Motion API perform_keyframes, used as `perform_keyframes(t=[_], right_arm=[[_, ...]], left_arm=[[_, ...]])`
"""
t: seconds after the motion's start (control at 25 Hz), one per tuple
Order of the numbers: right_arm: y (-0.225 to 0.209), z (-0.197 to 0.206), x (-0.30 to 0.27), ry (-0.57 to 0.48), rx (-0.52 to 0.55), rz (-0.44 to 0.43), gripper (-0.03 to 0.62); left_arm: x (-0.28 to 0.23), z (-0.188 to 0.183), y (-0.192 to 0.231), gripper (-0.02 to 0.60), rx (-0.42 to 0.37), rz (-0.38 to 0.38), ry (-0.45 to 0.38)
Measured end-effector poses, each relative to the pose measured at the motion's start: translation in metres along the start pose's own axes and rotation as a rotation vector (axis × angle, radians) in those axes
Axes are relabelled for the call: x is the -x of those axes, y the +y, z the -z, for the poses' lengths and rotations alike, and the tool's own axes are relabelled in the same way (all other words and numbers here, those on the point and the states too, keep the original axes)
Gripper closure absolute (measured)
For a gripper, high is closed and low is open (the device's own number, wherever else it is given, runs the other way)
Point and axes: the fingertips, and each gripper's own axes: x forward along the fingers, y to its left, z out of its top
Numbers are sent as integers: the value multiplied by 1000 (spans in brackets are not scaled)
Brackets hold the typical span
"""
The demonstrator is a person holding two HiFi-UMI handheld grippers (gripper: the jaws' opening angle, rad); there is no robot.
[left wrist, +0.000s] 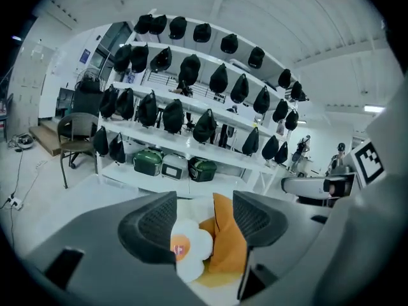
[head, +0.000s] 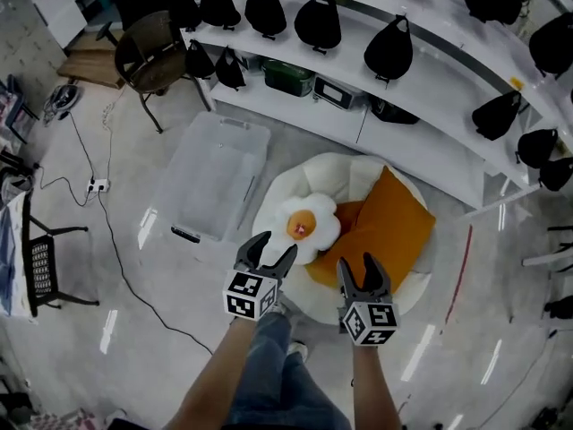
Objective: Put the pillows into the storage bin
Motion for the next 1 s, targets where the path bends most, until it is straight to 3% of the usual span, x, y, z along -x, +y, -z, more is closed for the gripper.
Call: perform_keyframes(t=[0.52, 1.0], right_arm=[[-52, 96, -158, 206, 12, 34, 349], [-113, 228, -265, 457, 28, 122, 346]], left_arm=[[-120, 103, 94, 311, 74, -13, 177], [-205, 262, 180, 290, 160, -81, 371]])
